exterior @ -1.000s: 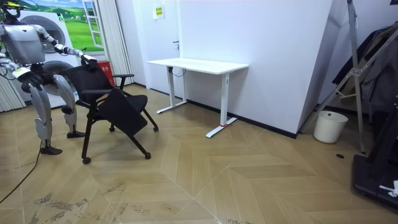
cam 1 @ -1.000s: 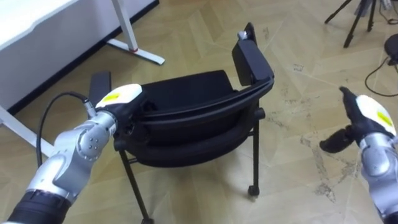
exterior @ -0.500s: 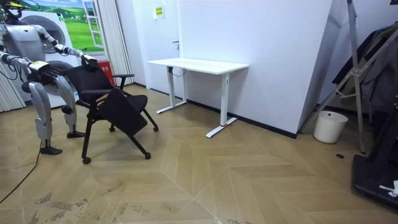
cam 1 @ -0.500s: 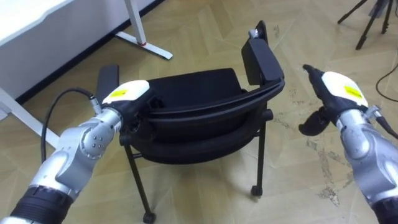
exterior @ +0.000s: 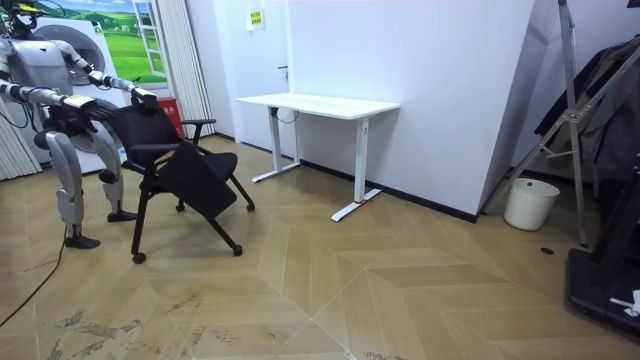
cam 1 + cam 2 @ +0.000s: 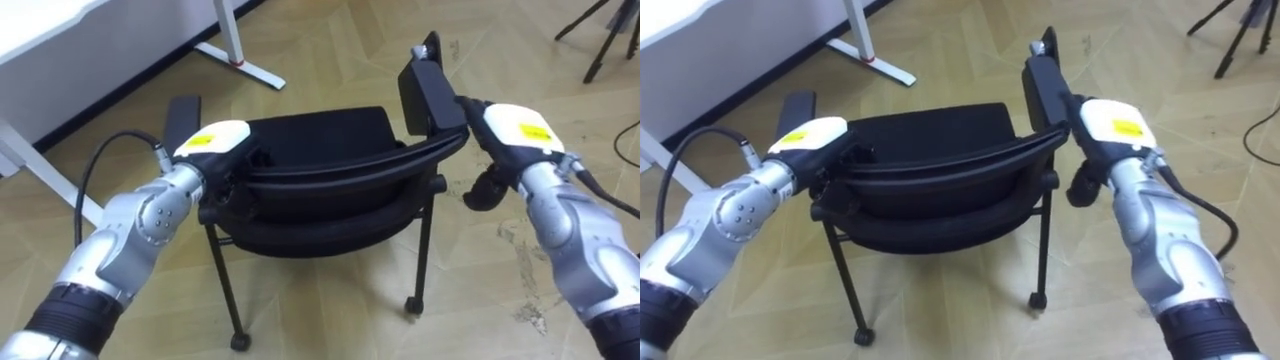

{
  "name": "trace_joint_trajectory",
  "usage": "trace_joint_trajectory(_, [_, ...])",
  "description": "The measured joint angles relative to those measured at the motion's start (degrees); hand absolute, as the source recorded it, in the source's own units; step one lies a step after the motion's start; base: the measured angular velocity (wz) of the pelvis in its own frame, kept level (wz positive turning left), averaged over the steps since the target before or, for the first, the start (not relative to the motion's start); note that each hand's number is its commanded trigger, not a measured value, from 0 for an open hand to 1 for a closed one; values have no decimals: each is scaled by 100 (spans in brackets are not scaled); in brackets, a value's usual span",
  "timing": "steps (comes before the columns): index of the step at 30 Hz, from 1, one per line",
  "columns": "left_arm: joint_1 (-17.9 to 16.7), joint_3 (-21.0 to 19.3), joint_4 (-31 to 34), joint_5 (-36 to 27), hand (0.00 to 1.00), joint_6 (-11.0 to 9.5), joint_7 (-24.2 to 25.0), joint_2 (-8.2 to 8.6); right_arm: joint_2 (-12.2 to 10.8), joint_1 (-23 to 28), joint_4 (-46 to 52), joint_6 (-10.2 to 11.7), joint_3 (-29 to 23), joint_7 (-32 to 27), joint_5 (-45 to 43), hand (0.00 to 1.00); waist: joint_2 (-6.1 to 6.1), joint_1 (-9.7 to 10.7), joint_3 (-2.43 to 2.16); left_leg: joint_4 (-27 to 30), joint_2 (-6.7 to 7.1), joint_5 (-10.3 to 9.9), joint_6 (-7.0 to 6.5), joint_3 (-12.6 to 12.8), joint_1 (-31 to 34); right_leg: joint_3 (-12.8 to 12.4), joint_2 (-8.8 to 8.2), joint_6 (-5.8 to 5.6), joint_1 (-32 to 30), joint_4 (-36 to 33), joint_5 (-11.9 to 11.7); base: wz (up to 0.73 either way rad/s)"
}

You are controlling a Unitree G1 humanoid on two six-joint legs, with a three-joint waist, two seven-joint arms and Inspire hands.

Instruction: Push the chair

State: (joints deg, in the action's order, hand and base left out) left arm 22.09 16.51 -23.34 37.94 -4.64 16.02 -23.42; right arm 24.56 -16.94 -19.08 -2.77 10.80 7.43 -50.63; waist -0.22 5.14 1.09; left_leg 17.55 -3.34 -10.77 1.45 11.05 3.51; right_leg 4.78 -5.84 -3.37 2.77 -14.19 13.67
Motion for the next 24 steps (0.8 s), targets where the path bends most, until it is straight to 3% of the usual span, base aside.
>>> trace_joint_trajectory(13, [115,72,-36,18,100,-190,-55,-9,-5,-234,161,22,401,382,-220,0,-68,-118,35,-4,3,0,0,-42,25,51,4,6,16,44,-6,0])
trace_joint_trajectory(24, [203,180,-28,23,100,-193,-72,-10,-107,-250,190,18,422,458,-547,0,-89,-105,33,37,13,1,1,-184,130,221,9,14,12,43,-14,6])
